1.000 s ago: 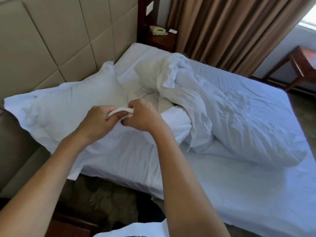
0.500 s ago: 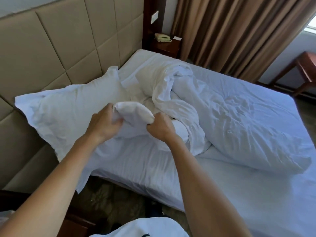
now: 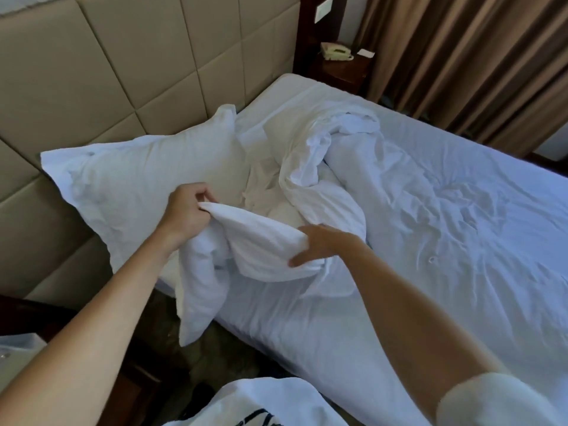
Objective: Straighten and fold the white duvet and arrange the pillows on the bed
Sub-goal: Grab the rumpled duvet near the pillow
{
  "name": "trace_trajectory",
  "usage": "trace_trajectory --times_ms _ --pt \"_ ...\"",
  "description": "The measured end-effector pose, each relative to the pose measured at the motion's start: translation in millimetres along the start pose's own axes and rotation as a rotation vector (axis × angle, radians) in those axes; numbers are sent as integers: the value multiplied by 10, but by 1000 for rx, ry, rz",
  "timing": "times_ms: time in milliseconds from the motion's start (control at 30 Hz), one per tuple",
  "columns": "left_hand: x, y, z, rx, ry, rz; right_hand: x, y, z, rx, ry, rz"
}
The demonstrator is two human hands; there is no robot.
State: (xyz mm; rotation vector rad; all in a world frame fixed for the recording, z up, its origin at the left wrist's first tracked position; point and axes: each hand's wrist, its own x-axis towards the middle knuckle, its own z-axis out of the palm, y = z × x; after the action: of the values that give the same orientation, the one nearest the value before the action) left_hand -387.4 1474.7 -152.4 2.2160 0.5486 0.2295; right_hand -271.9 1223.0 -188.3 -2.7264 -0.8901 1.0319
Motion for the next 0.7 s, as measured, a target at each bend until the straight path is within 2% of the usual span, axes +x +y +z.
trace_trajectory --times_ms 133,200,300,400,500,600,667,700 --pt "5 -11 97 59 155 -65 -13 236 110 -77 223 81" --pt "37 2 155 90 210 -82 -110 219 70 -10 215 136" --pt "119 4 254 120 249 -108 -458 180 -175 91 111 216" --pt "139 29 394 130 280 -118 -955 55 -415 121 115 192" --pt "124 26 512 77 237 -114 -1275 -113 -476 124 148 190" --pt "85 -55 440 19 177 -50 -1265 -163 -359 192 192 274" --pt "-23 -105 249 -5 124 25 -1259 -224 -234 196 151 335" --pt "-123 -96 133 -5 82 82 -1257 -279 -168 165 79 367"
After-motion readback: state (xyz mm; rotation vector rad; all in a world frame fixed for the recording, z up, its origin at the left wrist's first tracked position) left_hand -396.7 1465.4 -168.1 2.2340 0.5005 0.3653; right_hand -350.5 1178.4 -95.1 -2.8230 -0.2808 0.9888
